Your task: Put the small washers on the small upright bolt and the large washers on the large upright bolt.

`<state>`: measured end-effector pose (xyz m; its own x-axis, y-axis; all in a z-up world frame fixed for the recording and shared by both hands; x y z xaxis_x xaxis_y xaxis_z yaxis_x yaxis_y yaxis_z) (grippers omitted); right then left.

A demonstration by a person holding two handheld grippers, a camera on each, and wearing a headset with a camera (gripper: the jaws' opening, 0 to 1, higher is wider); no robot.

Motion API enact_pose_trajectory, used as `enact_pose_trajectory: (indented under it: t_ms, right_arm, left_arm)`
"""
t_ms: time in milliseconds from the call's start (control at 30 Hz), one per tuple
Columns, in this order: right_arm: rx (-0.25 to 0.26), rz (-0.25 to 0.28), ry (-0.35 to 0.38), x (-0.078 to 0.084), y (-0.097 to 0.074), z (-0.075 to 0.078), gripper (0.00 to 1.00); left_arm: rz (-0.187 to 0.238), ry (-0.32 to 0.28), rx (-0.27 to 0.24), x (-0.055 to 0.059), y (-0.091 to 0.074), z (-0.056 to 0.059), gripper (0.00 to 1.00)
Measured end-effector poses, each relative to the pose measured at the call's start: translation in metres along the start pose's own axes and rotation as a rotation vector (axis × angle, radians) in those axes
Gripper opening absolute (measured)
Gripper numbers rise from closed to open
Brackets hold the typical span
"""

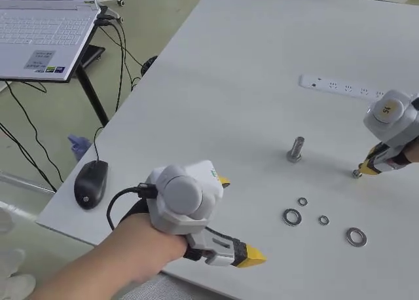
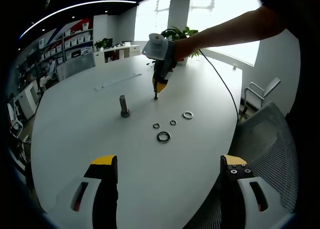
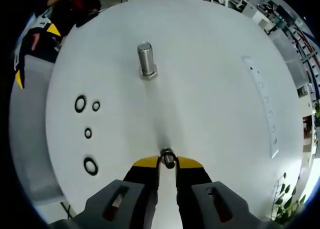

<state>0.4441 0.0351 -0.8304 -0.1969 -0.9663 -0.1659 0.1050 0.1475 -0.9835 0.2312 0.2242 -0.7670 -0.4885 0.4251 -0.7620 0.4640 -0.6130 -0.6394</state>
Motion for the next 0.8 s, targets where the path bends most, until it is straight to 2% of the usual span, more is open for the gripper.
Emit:
enact_pose_trajectory:
  t_ms: [800]
  right_arm:
    - [-0.005,-0.016,-0.005,0.003,0.021,0.000,0.13]
  left_arm:
    - [-0.012,-0.008,0.006,0.005,0.001,0.001,0.84]
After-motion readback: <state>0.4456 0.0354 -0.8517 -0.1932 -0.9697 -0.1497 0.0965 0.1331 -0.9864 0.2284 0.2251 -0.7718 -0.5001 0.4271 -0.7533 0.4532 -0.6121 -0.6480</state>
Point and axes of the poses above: the centre of the closed fingertips' face, and the gripper's own axes: y roughly forward along the fingers, z roughly to its right, x roughly out of its underside, the point moved 1 cm from there along -y, roughly backward along the fingers, and after that the axes turned 2 degrees about -z, right-handed, at the moved point
